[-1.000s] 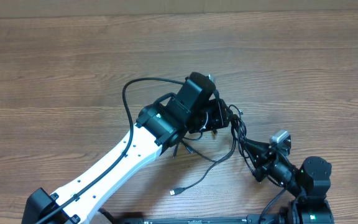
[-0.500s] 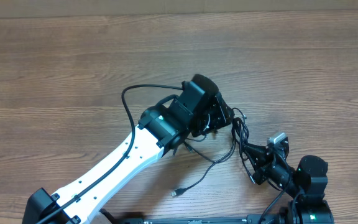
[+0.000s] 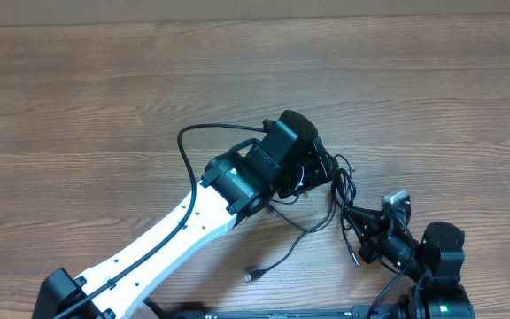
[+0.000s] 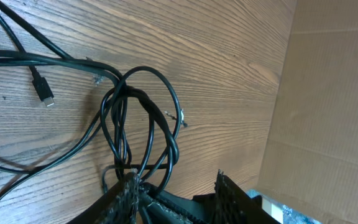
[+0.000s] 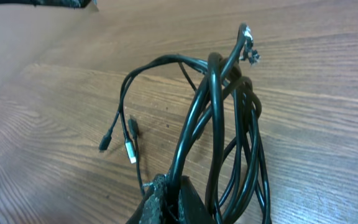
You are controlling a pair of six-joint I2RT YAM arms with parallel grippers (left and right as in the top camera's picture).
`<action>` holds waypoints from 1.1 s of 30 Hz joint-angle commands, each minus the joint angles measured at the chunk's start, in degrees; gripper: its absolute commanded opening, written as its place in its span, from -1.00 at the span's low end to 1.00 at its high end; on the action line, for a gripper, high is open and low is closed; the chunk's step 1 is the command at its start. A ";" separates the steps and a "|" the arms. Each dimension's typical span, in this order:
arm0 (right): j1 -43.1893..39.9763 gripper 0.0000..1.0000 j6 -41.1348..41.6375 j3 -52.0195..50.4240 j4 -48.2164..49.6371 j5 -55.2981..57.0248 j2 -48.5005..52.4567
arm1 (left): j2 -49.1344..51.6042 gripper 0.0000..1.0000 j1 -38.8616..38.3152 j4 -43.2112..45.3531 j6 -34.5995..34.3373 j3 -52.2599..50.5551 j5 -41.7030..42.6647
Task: Untangle cables
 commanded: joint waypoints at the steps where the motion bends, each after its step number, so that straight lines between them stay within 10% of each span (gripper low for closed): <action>1: -0.07 -0.92 1.73 -0.33 1.81 -0.74 -0.22 | 0.07 -0.18 -0.50 -0.15 -0.28 0.87 -1.16; 33: -0.07 -0.92 -5.64 21.75 -15.98 3.48 -0.22 | 0.07 -0.14 -0.48 0.94 0.79 0.87 -4.66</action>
